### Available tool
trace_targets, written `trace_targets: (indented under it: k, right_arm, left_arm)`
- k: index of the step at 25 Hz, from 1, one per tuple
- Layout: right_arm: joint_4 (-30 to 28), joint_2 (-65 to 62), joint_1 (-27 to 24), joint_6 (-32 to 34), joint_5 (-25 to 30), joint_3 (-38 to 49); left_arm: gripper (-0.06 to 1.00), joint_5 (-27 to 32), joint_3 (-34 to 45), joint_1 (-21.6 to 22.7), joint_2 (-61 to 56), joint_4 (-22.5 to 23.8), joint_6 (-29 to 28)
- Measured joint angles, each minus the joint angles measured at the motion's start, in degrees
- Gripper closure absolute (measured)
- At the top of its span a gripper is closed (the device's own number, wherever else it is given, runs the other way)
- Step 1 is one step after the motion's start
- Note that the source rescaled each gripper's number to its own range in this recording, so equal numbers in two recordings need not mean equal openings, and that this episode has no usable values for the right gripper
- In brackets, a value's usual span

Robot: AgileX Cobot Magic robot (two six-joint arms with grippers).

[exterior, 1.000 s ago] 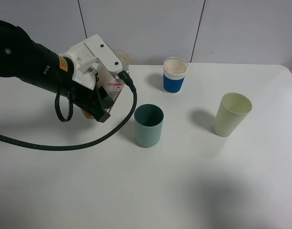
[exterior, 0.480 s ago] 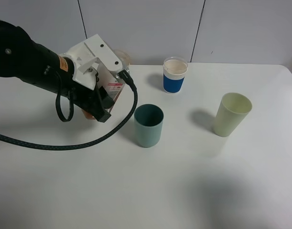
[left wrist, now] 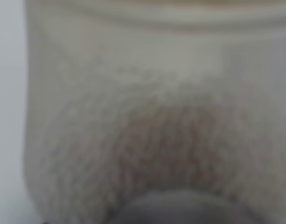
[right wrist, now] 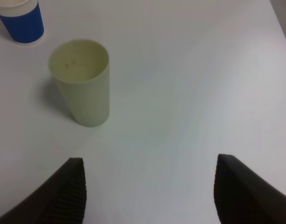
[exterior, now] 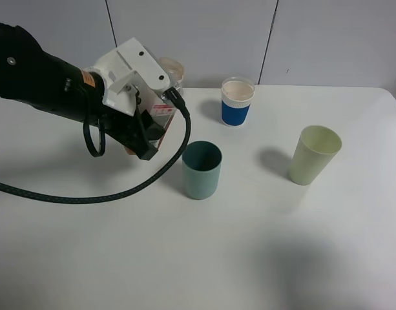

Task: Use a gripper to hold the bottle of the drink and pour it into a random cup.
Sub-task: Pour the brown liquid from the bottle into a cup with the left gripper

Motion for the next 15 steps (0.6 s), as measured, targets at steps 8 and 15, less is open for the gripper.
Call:
trace_targets:
  k: [8, 15]
  right_arm:
    - [0.0, 0.0, 0.0, 0.0, 0.0, 0.0]
    - [0.0, 0.0, 0.0, 0.0, 0.0, 0.0]
  left_arm:
    - [0.92, -7.4, 0.1, 0.4, 0.4, -34.9, 33.5]
    - [0.92, -20.9, 0.1, 0.5, 1.4, -63.5, 62.0]
